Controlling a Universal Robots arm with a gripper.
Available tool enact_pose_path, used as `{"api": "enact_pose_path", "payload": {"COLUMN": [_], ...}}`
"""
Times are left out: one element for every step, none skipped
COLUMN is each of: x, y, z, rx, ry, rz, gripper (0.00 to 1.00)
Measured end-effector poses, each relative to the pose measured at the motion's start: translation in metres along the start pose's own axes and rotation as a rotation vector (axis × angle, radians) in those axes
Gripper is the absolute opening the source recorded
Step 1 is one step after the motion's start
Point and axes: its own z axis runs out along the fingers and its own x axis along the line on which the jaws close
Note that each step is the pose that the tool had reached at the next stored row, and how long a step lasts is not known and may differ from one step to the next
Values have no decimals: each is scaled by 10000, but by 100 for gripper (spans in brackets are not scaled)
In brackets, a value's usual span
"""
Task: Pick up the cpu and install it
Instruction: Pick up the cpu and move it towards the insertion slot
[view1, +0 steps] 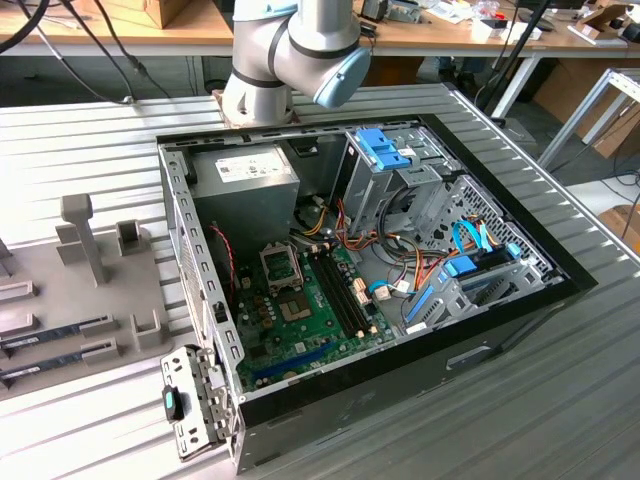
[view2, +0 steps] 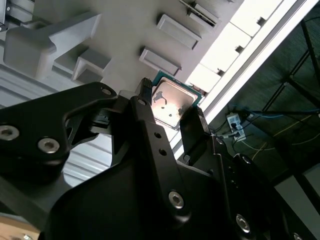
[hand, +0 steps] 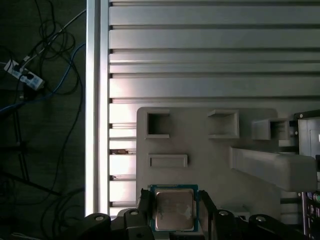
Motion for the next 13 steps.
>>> {"api": "enact_pose_path", "payload": {"x": [0, -1, -1, -1, -1, -1, -2, -2, -2, -3, -3, -3, -3], "y": [0, 1, 2, 2, 3, 3, 4, 5, 5, 6, 7, 8, 9], "z": [-6, -16, -22, -31, -38, -49, -61, -76, -82, -96, -108, -121, -134], "rx": [-2, -5, -6, -8, -10, -12, -15, -17, -19, -20, -24, -25, -28], "ry": [0, 1, 0, 0, 0, 0, 0, 0, -1, 0, 0, 0, 0], "rz": [0, 0, 0, 0, 0, 0, 0, 1, 0, 1, 1, 0, 0], "gripper": [47, 47, 47, 47, 47, 47, 47, 47, 47, 47, 47, 47, 47]}}
